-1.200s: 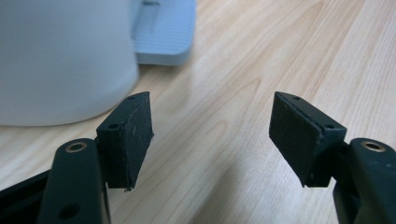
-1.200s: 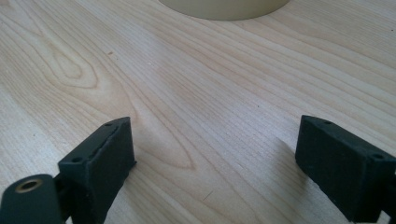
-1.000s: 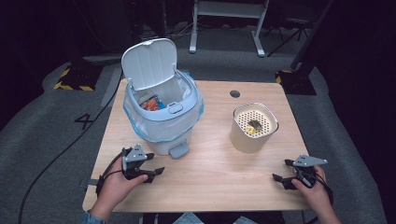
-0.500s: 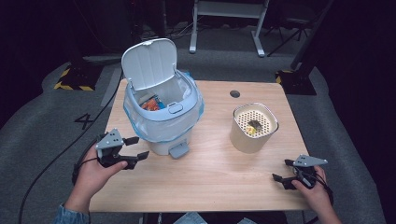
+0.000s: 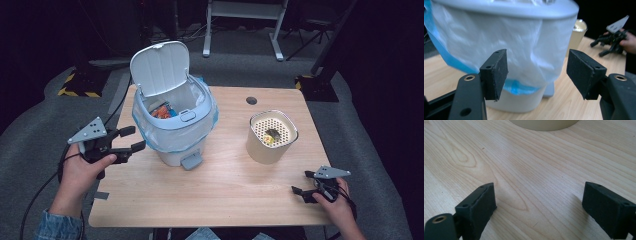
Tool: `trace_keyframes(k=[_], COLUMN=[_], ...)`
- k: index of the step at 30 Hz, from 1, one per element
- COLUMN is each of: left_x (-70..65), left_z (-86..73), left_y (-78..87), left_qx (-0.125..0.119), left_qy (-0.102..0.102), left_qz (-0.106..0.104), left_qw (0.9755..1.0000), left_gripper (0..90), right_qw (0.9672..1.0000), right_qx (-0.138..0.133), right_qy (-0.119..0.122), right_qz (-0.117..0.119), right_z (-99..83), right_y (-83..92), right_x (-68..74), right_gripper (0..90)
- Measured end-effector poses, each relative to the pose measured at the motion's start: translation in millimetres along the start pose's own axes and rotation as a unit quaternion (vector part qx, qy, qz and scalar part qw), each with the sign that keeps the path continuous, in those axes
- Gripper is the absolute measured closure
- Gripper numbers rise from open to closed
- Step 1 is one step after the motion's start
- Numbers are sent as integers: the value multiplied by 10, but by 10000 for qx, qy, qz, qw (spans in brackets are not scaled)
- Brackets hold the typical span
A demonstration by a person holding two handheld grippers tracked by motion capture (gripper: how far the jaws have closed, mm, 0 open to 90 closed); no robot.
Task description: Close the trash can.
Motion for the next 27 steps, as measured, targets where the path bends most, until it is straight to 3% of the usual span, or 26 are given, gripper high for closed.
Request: trace_keyframes(k=[8, 12, 18, 27], left_x=[77, 100, 157, 304], left_z=[212, 311, 465, 652], left_y=[62, 63, -11, -111], left_qx=[-157, -264, -529, -583], left_qy=[-169, -161, -104, -127], left_qz=[119, 181, 314, 672], left_qw=[9997, 9994, 9981, 9960], left_gripper=[346, 349, 362, 362], right_qw=[10000, 10000, 10000, 10000], right_qx=[-2, 1, -2, -1], right_qy=[0, -1, 0, 2], right_qz=[-1, 1, 0, -5], right_z=[0, 0, 0, 0], right_y=[0, 0, 0, 0], right_x=[0, 0, 0, 0], right_gripper=[116, 116, 116, 116])
Point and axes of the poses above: each handheld gripper's, and its own axes: y roughly backward along the jaws, z roughly out of its top, x roughly to its left, the point moved 2 cm from there along -y, roughly forward along the jaws, and after that the axes turned 13 degrees about -x, right-handed, at the moved point
